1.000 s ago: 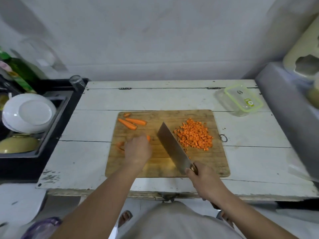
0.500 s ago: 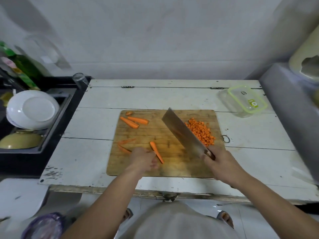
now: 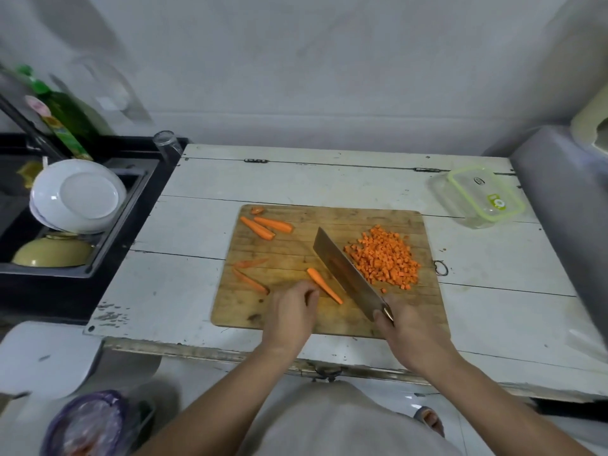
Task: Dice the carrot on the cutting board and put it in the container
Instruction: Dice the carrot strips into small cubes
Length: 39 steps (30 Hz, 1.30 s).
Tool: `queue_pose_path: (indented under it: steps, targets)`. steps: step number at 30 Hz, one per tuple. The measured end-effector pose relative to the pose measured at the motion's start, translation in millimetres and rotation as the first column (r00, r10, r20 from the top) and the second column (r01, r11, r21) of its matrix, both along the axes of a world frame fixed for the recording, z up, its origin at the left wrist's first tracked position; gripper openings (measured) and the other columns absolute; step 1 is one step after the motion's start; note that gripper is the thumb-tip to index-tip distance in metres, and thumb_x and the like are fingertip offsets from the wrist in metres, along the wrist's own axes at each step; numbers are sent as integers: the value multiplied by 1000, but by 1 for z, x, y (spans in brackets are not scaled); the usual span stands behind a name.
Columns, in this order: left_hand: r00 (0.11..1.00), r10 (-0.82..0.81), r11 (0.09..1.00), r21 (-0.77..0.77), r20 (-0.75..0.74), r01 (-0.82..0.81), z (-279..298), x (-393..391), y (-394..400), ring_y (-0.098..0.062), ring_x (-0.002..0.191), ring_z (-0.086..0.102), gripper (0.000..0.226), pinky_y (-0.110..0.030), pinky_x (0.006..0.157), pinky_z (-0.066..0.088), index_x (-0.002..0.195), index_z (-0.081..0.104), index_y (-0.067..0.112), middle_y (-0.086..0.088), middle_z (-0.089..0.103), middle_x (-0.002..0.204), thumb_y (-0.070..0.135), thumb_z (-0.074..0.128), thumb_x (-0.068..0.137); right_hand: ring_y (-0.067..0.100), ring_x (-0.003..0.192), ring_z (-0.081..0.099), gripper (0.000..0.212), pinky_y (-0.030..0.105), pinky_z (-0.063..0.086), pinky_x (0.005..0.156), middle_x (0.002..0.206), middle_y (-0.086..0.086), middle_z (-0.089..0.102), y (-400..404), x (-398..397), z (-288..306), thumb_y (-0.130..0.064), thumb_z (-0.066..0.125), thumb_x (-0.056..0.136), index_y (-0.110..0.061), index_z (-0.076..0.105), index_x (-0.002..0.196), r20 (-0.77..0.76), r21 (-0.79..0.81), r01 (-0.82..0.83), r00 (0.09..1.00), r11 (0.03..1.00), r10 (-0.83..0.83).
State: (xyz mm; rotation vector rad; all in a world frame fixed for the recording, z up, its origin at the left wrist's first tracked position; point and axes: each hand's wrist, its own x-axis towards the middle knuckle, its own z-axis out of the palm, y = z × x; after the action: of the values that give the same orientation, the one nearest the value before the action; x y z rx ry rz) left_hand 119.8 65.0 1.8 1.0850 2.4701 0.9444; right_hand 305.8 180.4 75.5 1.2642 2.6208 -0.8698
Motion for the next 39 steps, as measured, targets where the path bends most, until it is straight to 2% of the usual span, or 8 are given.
queue_pose_path:
  steps: [3,8,13,17,23,29,34,39]
  targets:
    - [931,-216,971,33,-294,236,-10,5,-5,-13,99,57,17,-28,86,51,109,78,18,6,71,105,16,68,95,12,68,58,15,25,36,49,77,-5,61,-2,-5,1,-34,45,105,-25,57,108,26,-11,-28,999,1000,28]
    - [886,-266,955,21,-379,295,-25,4,-1,-17,107,57,20,-36,89,54,112,76,11,0,69,113,16,65,96,14,68,59,11,28,37,50,78,-3,62,0,-11,2,-35,47,104,-28,55,100,35,-30,-70,997,997,71]
    - [826,-336,932,-32,-454,361,-31,2,-10,-19,140,43,32,-33,113,44,127,67,8,-5,55,140,23,54,101,11,65,57,11,27,34,48,76,-4,62,2,-11,3,-34,46,104,-32,50,94,39,-48,-56,998,997,58]
    - [779,-386,912,-78,-494,402,-35,-5,-11,-19,143,42,43,-34,118,38,139,59,9,-6,56,143,30,41,105,10,65,56,11,29,39,51,75,-5,61,2,-11,1,-33,48,103,-34,48,93,29,-66,-54,998,996,56]
    - [724,-419,898,-134,-548,418,-38,-9,-13,-21,145,41,45,-38,118,39,141,58,11,-6,55,146,32,43,105,14,61,57,28,34,41,54,66,-3,59,-1,-4,6,-31,51,102,-35,41,77,-49,-21,-29,998,999,28]
    - [723,-412,902,-134,-554,411,-31,-6,-13,-20,145,42,46,-36,119,36,141,59,11,-5,56,145,32,40,104,13,58,52,15,22,29,44,68,-4,57,-5,-2,8,-32,50,102,-32,44,89,22,36,-89,996,995,88]
    - [754,-432,898,-159,-495,410,-34,-8,-12,-19,148,36,46,-40,117,40,145,54,11,-5,52,149,31,40,106,19,65,58,12,30,39,49,73,-2,61,-7,-3,10,-35,48,103,-32,44,91,43,58,-119,992,991,117]
    - [741,-440,894,-173,-508,412,-34,-9,-12,-20,149,35,45,-39,120,36,144,56,12,-7,52,149,30,43,105,13,56,44,14,23,20,43,65,-8,47,-15,-5,14,-38,44,104,-32,40,91,105,120,-119,989,986,106]
